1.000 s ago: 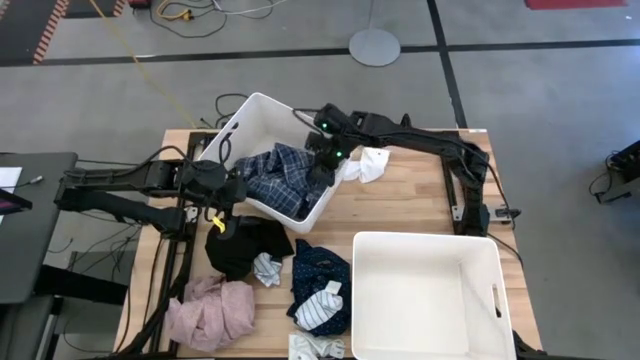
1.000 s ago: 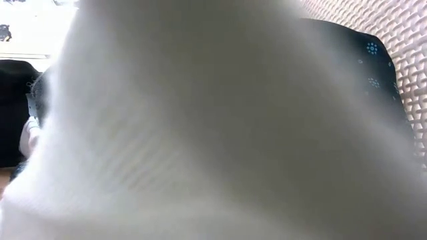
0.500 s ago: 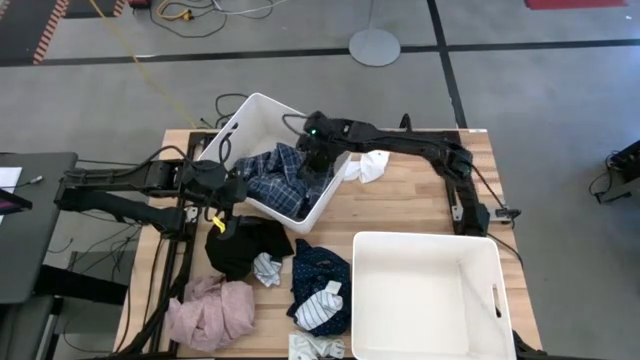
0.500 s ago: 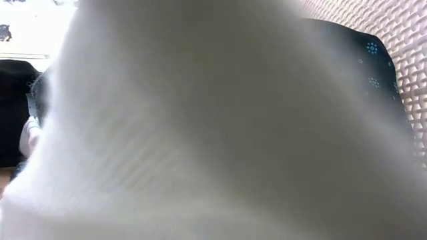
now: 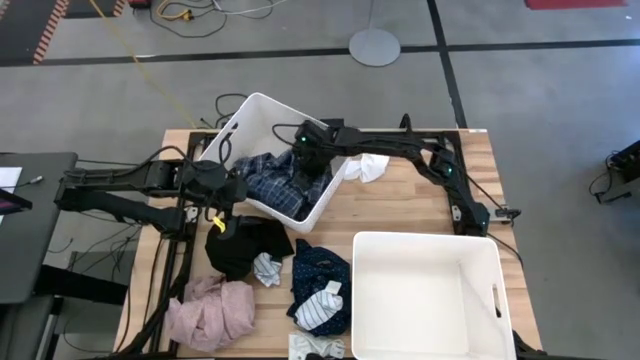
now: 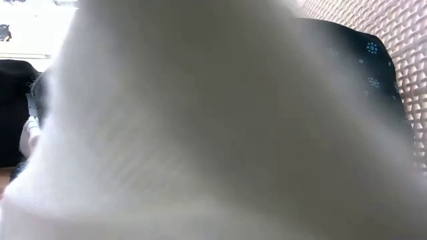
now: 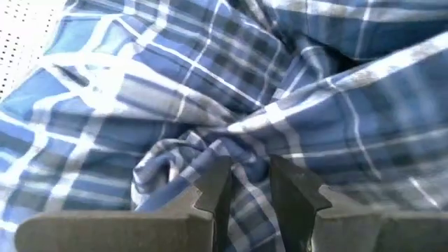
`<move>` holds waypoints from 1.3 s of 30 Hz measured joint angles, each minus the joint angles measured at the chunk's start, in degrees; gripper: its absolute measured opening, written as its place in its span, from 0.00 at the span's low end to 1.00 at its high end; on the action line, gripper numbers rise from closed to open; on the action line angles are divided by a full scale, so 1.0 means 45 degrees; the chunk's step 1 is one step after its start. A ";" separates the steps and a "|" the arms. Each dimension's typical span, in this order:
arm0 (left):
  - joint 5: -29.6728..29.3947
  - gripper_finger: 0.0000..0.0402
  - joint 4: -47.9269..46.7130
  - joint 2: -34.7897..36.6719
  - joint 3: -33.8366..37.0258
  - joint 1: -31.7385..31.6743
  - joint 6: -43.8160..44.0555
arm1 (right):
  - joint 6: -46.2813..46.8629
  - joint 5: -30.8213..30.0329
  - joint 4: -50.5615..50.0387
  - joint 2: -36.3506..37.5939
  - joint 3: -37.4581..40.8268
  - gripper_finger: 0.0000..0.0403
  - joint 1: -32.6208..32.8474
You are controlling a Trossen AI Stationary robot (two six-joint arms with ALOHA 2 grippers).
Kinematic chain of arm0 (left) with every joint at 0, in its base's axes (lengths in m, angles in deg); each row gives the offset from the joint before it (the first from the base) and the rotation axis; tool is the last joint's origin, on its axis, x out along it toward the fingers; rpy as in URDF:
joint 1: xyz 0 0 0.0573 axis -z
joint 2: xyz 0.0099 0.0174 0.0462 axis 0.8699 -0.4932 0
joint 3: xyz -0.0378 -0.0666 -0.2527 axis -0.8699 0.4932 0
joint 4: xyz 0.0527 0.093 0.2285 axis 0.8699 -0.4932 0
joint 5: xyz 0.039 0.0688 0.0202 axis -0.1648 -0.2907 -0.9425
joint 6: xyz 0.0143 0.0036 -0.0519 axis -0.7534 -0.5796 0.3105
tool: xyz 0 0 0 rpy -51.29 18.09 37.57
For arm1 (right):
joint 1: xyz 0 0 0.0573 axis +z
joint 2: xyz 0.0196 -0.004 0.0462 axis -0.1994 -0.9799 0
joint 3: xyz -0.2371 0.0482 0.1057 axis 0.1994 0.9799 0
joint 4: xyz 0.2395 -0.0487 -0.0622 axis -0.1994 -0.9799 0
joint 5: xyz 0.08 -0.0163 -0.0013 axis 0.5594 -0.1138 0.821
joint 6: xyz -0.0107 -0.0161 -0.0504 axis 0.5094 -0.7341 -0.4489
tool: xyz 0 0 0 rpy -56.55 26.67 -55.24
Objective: Sort clothes
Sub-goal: Put the top blue checkered polo shirt into the top white laundry bin, then put the black shirt into the top white laundry bin
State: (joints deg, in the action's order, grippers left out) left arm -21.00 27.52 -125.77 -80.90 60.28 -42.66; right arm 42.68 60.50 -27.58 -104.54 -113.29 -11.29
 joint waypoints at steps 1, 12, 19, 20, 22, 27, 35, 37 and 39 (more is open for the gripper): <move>0.0005 0.76 -0.0021 0.0000 -0.0001 0.0000 0.0000 | -0.0122 -0.0008 -0.0230 0.0069 -0.0214 0.29 0.0023; 0.0312 0.76 -0.2540 0.0000 -0.0010 0.0338 0.0562 | -0.2311 -0.0005 -0.0072 0.3550 -0.1194 0.32 0.0759; 0.0102 0.78 -0.4721 -0.0411 -0.0015 0.1113 0.1740 | -0.3540 -0.0724 -0.0217 0.5737 -0.1220 0.56 0.1776; 0.0098 0.79 -0.4930 -0.0486 -0.0015 0.1268 0.1894 | -0.3562 -0.0728 -0.0275 0.5933 -0.1212 0.59 0.1911; 0.0092 0.81 -0.5208 -0.0725 -0.0015 0.1609 0.2207 | -0.3704 -0.0772 -0.0512 0.6372 -0.1199 0.65 0.2128; -0.0387 0.87 -0.5544 -0.1518 -0.0015 0.2466 0.2764 | -0.4175 -0.0826 -0.1527 0.7193 -0.1204 0.70 0.2690; -0.0721 0.94 -0.5971 -0.3323 0.0613 0.3260 0.3200 | -0.4553 -0.1454 -0.3248 0.7711 -0.1199 0.70 0.3630; -0.0810 0.95 -0.5702 -0.3595 0.1211 0.3274 0.3186 | -0.4561 -0.1674 -0.3510 0.7705 -0.1199 0.70 0.3875; -0.0942 0.95 -0.5234 -0.3737 0.1935 0.3274 0.3232 | -0.4577 -0.1713 -0.3857 0.7669 -0.1190 0.70 0.4139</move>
State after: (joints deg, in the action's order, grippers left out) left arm -25.24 3.97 -142.58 -72.20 75.01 -28.11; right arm 22.08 52.79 -44.94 -70.04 -118.65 7.33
